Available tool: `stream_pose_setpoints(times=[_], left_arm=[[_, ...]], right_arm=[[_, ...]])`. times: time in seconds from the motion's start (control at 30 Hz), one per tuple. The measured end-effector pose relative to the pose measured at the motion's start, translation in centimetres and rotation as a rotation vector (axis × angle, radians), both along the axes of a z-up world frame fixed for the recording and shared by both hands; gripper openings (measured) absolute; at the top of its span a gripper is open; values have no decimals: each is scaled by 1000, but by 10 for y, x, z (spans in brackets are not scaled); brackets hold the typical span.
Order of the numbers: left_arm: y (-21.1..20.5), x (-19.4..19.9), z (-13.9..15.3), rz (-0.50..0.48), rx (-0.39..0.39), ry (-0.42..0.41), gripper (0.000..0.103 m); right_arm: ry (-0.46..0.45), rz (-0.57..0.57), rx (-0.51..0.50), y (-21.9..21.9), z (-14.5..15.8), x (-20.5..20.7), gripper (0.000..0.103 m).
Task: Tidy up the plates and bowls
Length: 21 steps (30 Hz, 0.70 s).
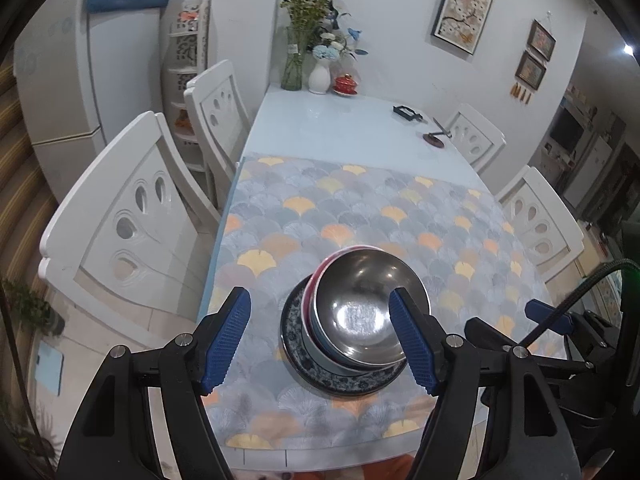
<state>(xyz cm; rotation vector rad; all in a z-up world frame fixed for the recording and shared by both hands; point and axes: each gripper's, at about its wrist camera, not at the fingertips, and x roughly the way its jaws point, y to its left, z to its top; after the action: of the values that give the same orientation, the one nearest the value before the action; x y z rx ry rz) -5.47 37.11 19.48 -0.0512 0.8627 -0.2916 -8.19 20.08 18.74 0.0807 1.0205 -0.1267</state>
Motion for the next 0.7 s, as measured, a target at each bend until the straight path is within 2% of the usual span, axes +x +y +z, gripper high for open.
stream_pose_setpoints(times=[0.7], left_arm=[[-2,14,-15,-8,-20,68,70]], right_arm=[[58,37,-14,10,-14,11,81]])
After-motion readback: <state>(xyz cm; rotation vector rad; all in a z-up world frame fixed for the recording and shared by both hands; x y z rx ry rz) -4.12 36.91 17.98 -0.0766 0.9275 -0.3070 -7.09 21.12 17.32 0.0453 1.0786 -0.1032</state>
